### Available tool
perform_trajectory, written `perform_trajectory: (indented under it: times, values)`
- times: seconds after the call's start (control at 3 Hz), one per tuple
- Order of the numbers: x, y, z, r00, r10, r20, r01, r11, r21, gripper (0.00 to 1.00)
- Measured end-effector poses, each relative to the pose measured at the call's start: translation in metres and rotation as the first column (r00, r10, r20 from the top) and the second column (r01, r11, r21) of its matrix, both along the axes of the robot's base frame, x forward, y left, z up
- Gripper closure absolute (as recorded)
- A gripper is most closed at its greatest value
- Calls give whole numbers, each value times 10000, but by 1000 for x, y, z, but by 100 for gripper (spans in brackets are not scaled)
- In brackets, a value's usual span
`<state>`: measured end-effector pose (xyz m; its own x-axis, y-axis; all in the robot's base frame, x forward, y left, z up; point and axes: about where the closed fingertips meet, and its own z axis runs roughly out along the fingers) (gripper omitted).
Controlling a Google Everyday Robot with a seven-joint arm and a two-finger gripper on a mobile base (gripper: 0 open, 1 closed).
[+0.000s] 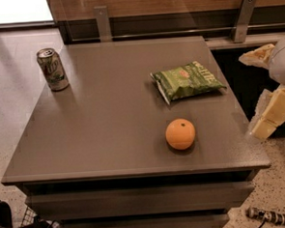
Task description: Move orange near 7up can
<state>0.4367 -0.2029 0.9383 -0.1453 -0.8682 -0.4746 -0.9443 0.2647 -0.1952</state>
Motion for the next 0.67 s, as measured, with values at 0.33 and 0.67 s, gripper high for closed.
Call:
perform_trajectory:
  times: [0.33,0.67]
  values:
    - [5,15,-28,9989,428,202,-458,9811,1882,0]
    - [9,52,-36,9948,705,738,-946,9085,4070,0]
